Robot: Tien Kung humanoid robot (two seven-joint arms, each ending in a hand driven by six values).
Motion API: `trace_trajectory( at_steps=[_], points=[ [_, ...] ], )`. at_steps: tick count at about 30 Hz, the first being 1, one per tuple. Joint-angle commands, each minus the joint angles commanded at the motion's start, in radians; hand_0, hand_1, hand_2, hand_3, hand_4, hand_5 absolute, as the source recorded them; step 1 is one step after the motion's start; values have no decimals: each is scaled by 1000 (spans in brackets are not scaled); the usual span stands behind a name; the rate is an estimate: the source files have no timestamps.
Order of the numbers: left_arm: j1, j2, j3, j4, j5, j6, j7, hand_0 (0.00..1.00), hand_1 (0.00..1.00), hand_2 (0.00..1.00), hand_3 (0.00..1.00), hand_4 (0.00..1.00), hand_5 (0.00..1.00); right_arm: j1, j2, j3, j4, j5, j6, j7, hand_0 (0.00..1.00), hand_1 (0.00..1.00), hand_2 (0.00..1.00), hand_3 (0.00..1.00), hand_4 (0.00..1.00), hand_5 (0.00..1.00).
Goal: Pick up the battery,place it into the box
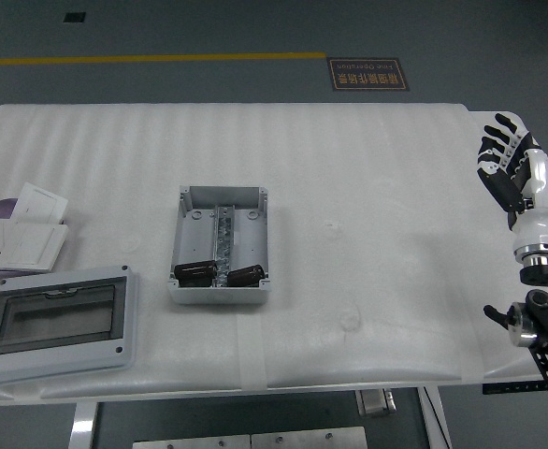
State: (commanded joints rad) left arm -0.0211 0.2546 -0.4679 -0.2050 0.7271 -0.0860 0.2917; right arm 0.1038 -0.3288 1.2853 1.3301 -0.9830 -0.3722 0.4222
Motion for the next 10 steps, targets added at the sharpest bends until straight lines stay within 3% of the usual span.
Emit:
trace_trajectory(
  at_steps=[5,6,10],
  points=[
    [14,-11,22,-1,-36,6,-5,557,640,539,546,591,333,-11,7,-1,2,174,72,65,659,700,728,804,548,288],
    [15,-12,25,-1,-40,7,-6,559,642,541,554,585,342,-12,7,-2,4,203,82,69,644,685,709,786,705,394],
    [22,-15,34,0,-57,11,-9,559,642,541,554,585,342,-13,7,-3,16,318,122,82,644,685,709,786,705,394]
  ],
)
